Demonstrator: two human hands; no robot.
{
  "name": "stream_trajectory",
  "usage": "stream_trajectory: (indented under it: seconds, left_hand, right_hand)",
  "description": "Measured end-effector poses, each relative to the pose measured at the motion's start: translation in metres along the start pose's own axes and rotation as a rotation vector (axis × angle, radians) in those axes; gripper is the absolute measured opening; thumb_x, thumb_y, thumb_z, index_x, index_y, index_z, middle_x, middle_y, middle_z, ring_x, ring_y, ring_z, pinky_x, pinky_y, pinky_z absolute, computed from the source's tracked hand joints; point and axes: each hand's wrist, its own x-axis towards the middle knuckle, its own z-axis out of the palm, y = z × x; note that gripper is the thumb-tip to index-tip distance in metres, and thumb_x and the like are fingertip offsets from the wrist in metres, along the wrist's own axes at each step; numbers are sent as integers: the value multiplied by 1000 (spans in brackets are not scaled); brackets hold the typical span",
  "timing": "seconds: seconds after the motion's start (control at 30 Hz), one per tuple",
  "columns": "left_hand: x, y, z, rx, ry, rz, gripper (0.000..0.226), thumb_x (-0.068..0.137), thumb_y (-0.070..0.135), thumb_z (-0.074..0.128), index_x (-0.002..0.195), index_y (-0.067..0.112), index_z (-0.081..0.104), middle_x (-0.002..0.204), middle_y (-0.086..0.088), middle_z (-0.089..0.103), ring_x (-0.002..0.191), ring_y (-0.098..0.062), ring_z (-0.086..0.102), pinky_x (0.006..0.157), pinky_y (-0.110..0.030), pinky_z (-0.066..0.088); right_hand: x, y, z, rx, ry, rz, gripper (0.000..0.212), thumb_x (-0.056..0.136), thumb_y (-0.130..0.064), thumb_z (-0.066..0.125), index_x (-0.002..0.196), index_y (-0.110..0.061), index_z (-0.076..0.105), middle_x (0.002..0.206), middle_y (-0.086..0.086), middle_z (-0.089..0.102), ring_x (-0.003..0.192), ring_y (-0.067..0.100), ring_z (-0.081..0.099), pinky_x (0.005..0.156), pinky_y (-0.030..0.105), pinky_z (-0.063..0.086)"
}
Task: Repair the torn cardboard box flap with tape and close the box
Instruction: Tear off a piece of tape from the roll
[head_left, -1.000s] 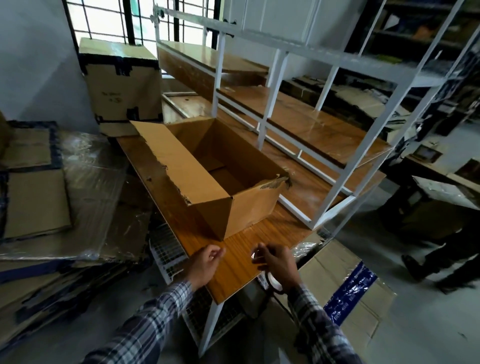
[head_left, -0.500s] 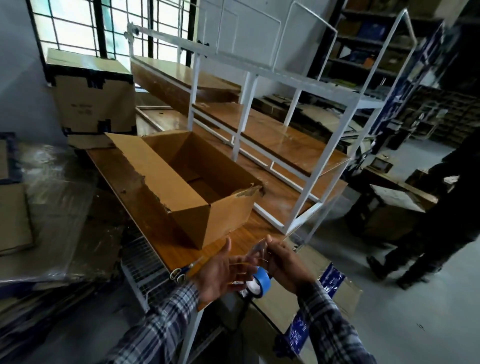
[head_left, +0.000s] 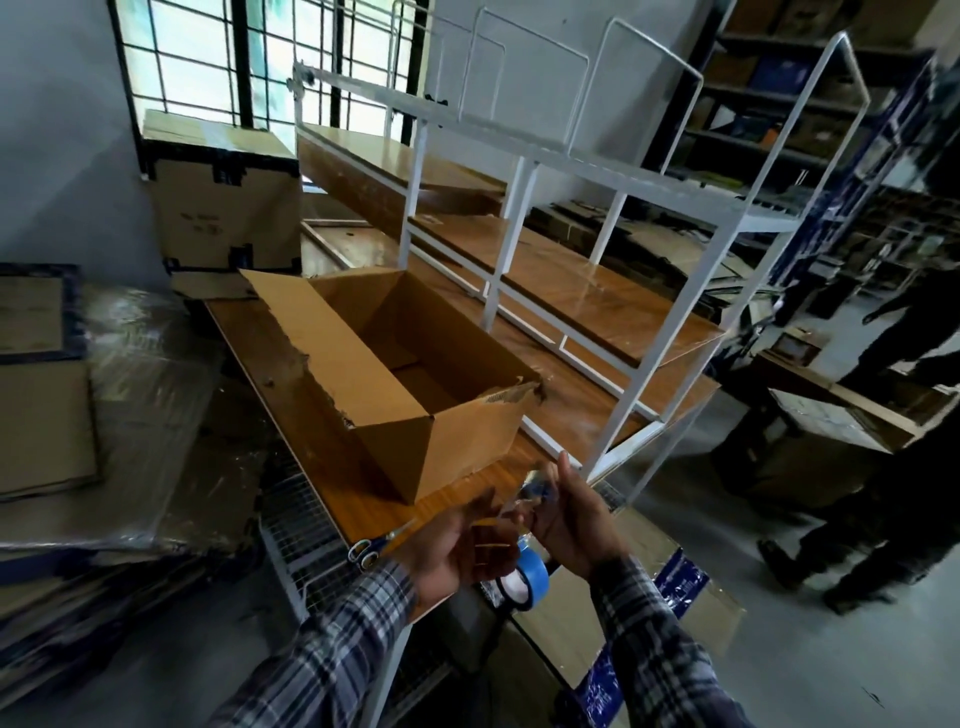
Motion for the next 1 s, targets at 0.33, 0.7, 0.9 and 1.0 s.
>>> stream_trajectory:
  seconds: [0.33,0.7,0.9,1.0]
  left_hand:
    - [6,11,15,-51,5,149,51,82,20,77,128,5,64,107,-19,74,91,-29,71,83,-42,55]
    - [32,40,-10,209,316,443,35,96,9,68,130,12,63,125,-24,67,112,-34,68,102,-49,56]
    - [51,48,4,610,465,636,31,97,14,70,126,22,65,100,-8,73,97,-22,74,78,-29,61]
    - [67,52,2,892,609,711,28,96,23,72,123,29,67,92,-6,69,87,-15,70,75,-26,57]
  right_hand:
    - [22,-11,-18,-28,28,17,46,108,-42,40,88,-20,74,101,12,71,86,20,70,82,34,57]
    - [39,-40,-91,-527,61,84,68,86,-60,77,112,3,71,110,25,74,93,28,72,73,33,58]
    - [65,-49,-120,-689,68,118,31,105,-27,61,122,-3,72,117,12,77,106,31,74,78,35,62]
    - [82,-54,-128,-778,70,104,29,104,-25,61,118,-3,73,111,11,78,101,28,76,77,34,63]
